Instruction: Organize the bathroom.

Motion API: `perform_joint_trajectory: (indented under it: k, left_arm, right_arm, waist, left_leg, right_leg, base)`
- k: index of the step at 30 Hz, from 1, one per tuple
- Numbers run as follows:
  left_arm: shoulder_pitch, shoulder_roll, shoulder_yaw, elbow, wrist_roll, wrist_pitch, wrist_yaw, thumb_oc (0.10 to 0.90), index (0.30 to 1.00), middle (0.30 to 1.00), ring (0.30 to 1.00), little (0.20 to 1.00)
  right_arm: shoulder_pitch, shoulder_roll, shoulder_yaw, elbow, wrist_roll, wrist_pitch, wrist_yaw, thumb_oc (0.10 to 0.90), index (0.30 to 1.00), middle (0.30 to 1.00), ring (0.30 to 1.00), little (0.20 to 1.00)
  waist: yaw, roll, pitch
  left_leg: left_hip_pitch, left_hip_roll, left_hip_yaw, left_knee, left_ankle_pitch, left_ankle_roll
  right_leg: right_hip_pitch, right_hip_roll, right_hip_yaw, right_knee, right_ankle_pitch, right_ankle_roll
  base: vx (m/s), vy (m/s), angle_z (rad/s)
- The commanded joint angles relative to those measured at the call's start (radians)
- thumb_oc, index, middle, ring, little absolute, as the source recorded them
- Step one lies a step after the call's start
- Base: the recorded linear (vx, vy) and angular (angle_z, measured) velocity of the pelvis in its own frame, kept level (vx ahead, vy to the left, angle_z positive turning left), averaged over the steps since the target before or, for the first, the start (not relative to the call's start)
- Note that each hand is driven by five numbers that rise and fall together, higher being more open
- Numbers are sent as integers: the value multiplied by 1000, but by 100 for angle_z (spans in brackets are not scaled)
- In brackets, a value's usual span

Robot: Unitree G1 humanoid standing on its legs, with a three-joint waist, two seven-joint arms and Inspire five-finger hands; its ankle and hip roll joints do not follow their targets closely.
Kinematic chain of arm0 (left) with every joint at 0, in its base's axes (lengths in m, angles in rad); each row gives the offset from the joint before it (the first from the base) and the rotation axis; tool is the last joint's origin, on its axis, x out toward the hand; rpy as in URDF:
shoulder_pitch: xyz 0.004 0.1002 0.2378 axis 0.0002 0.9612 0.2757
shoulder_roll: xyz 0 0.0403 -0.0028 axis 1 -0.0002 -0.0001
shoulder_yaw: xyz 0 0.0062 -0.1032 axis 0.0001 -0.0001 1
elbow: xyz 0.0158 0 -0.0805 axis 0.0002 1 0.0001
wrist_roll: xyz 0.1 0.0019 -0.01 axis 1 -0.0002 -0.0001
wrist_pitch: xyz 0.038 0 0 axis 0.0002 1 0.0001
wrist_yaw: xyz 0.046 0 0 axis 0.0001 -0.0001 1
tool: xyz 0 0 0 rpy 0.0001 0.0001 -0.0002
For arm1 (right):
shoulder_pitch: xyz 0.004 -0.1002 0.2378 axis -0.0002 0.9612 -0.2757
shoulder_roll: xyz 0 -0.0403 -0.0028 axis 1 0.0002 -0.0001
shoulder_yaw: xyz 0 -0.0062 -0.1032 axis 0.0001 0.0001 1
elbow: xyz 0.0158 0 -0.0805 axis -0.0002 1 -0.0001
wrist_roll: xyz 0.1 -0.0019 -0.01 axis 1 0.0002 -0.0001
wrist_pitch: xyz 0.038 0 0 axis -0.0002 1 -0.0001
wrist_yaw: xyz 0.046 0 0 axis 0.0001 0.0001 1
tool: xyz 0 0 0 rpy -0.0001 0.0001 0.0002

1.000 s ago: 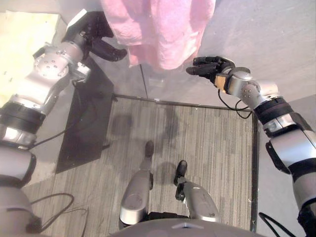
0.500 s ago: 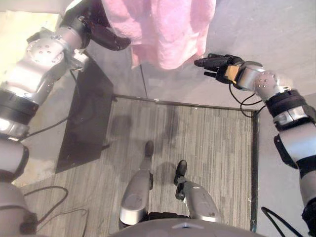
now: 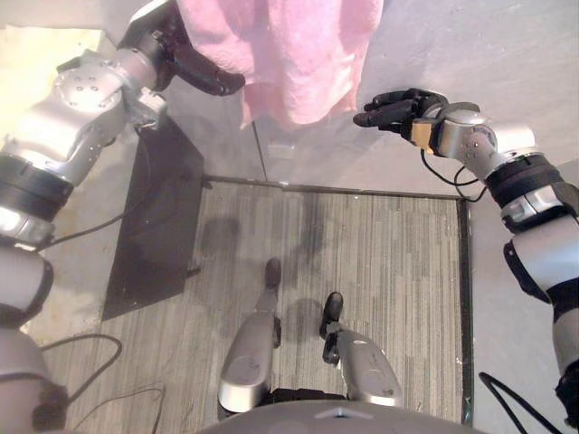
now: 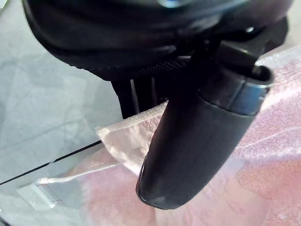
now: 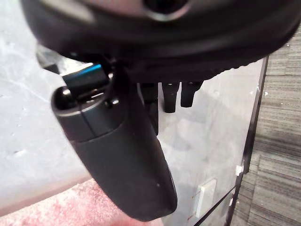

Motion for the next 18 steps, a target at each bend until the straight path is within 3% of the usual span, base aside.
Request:
perform_joint_trajectory:
  k: [1,9,15,18]
  left_arm:
    - [-247,-77,87,55,-41,-107,46,800,900,900,900,900]
    - [-257,-58,75,68,-47,-104,38,800,900,900,900,900]
    - [-269,-64,69,68,-48,-88,43,800,900,900,900,900]
    - [-269,-59,65,71,-54,-87,45,800,900,900,900,900]
  right_arm:
    - [-415,-100,41,-69,-87,-374,-47,800,900,900,900,900]
    - [-473,-151,56,-140,-44,-431,-39,800,900,900,900,900]
    - [-475,-152,36,-194,-34,-532,-62,800,900,900,900,900]
    - [-486,-165,23,-229,-25,-550,-84,800,900,900,900,900]
  waist:
    - [-15,-51,-124]
    - [-25,-65,-128]
    - [-28,-70,-128]
    - [-29,-76,-130]
  left_leg:
    - [117,30,43,40,-156,-25]
    - [112,26,46,43,-163,-21]
    - [111,25,46,43,-166,-17]
    - [106,25,48,51,-170,-17]
  right_leg:
    - [-6,-19,36,-33,17,15]
    - [-11,-16,46,-36,20,20]
    - [-12,-14,50,-37,21,19]
    - [-15,-14,51,-34,20,21]
  base:
    - [10,-11,-4]
    - [5,-5,-3]
    - [0,0,0]
    - [0,0,0]
